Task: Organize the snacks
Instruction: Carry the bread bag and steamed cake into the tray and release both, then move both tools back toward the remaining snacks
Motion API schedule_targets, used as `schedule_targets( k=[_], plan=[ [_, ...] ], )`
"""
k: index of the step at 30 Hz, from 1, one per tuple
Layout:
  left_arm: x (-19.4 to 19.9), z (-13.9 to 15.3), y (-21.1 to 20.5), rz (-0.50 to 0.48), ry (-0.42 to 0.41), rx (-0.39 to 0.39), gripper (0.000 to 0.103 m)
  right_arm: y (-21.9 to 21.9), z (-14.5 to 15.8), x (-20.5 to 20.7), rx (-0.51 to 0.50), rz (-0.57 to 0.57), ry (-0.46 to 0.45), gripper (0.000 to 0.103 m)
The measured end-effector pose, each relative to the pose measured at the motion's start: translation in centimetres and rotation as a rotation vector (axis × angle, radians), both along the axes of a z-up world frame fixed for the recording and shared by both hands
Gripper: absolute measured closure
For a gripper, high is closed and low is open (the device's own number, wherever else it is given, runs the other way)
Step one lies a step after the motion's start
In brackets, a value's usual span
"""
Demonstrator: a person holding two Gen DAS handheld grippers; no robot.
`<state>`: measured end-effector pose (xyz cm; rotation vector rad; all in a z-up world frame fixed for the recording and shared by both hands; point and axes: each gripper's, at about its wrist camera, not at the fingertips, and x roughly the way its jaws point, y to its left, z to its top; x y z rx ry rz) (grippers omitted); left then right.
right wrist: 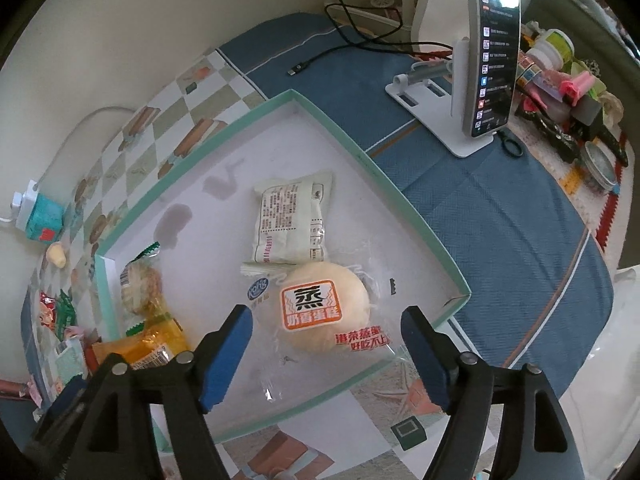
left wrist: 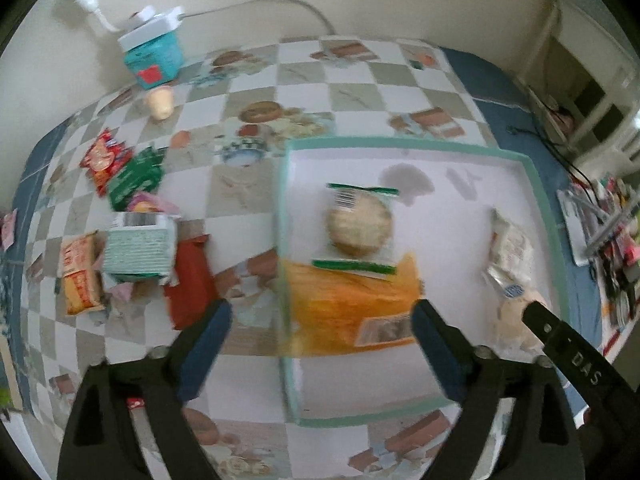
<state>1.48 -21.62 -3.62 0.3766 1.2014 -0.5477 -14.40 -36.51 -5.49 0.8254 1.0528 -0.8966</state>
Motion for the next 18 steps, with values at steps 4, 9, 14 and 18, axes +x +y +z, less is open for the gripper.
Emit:
schedule_targets(
  k=[4,9,14,18],
  plan=[
    [1.2,0.0,1.4,0.054,-0.006,0.007,0.003,0.3,0.0,0.3,-0.023,0.005,0.022,0.0],
    [2.6,-0.2,3.1,0.111,-0.012,0.022,0.003,0.6,0.0,0.8,-0.037,0.02,0.033,0.0],
    [3.6,0.3,4.5,0.151,-0.017,0.011,0.003,1.2,0.2,1.3,-0.06,0.036,0.056,0.0],
    [4.0,0.7,5.2,0.152,-0.039,0.025,0.003,2.0,0.9,2.0,-0.088,0.055,0.067,0.0]
  ],
)
